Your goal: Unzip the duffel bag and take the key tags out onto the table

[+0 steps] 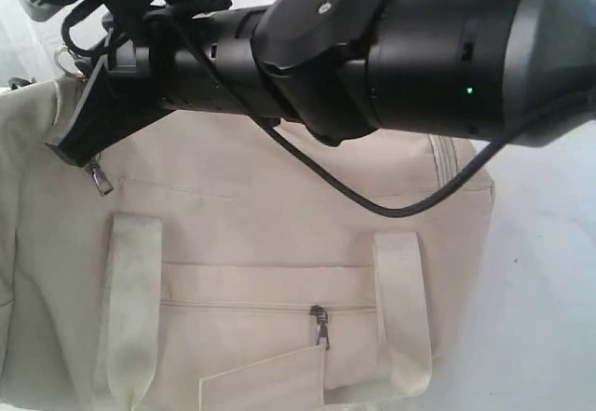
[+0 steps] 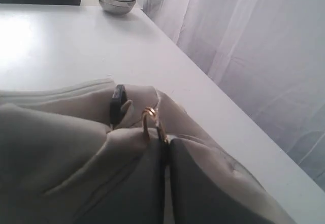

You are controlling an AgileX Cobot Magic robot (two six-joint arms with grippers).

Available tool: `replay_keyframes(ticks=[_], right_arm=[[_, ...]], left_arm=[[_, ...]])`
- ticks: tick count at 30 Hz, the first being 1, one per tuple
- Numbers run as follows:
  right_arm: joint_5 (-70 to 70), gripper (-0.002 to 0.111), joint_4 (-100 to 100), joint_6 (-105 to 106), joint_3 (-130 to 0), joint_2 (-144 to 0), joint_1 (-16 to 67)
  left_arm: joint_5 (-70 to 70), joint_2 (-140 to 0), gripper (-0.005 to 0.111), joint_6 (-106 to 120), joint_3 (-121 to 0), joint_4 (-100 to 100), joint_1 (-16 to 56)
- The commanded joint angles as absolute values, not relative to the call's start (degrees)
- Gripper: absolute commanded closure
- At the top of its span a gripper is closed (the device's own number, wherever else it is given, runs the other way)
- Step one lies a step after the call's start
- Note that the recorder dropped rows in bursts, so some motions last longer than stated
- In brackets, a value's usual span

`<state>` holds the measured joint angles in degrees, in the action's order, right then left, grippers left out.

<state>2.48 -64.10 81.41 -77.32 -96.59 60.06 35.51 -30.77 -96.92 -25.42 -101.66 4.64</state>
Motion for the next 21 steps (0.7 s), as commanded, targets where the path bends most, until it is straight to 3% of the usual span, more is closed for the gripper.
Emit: replay_keyframes(ticks=[1,9,18,21], right_arm=[[-3.4,0.108,-64.5,81.8,-79.4,-97.1,58.7],[2.7,0.108,-64.6,81.8,-79.4,-97.1,58.7],[2.4,0.108,-64.8,81.8,-79.4,-97.1,58.7],[2.3,0.108,-64.8,81.8,-79.4,-97.1,58.7]], left_arm=[[37.5,-29.3,0.107,-93.7,-26.6,-99.9,4.8],[30.2,-29.3,0.103,-92.5,-26.6,-99.9,4.8],[35.1,-29.3,0.051,-92.6,-26.8,-99.9,4.8],[39.8,-29.3,0.042,-92.6,-26.8,-99.9,4.8]])
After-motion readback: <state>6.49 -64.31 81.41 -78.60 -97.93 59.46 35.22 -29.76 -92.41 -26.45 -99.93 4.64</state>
